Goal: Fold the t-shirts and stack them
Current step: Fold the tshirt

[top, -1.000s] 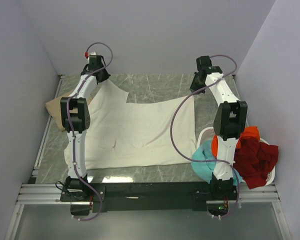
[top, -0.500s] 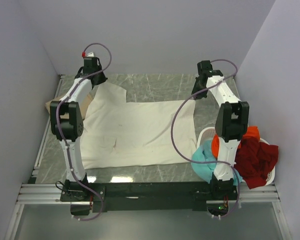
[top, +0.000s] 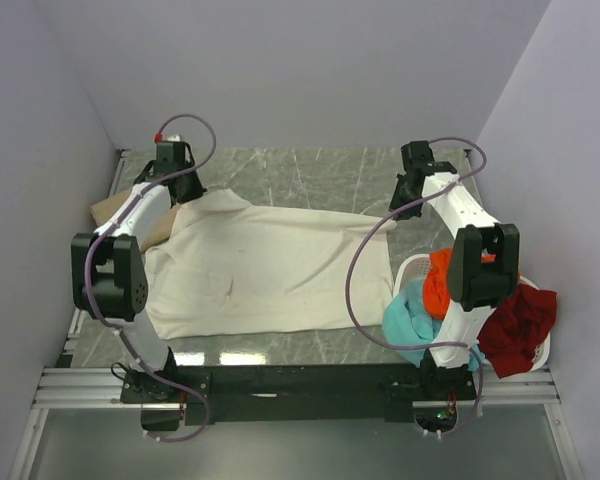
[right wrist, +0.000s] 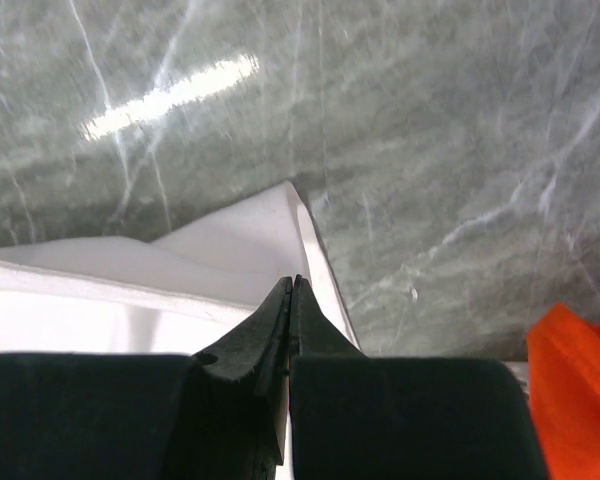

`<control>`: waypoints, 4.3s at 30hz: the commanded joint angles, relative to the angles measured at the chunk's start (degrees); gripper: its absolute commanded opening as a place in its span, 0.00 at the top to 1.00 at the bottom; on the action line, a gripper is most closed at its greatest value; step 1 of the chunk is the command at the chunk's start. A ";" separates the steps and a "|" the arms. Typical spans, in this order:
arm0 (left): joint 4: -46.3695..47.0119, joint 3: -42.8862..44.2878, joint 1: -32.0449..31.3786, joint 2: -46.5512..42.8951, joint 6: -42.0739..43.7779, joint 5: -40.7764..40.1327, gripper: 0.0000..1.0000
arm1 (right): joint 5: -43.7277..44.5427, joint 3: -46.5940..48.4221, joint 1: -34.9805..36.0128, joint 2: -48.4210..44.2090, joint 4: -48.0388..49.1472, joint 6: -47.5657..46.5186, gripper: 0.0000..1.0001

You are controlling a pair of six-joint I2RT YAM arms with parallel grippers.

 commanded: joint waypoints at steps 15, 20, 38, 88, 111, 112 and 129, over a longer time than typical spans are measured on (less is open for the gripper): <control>-11.26 -16.28 -0.25 -29.27 -2.87 -12.63 1.00 | 1.78 -14.88 1.86 -12.39 2.48 0.13 1.00; -14.60 -18.82 -0.25 -33.93 -4.45 -13.43 1.00 | 2.66 -17.43 3.44 -13.71 2.21 0.31 1.00; -26.98 -22.87 -0.25 -45.89 -11.83 -15.71 1.00 | 6.62 -23.15 5.20 -16.08 1.51 0.75 1.00; -7.93 -21.21 16.53 -26.31 -6.83 3.26 0.38 | 3.02 -16.30 6.00 -9.59 7.66 -1.36 0.48; -5.20 -10.48 19.26 -5.39 -3.93 9.60 0.32 | -0.15 -15.15 1.95 1.93 13.90 -0.57 0.67; -5.29 -10.31 19.35 -4.42 -3.67 8.90 0.32 | -0.24 -15.24 1.86 1.93 13.90 -0.66 0.68; -2.74 -12.24 16.98 -0.38 -4.46 9.95 0.39 | -0.41 -15.32 1.25 2.11 13.55 -0.92 0.85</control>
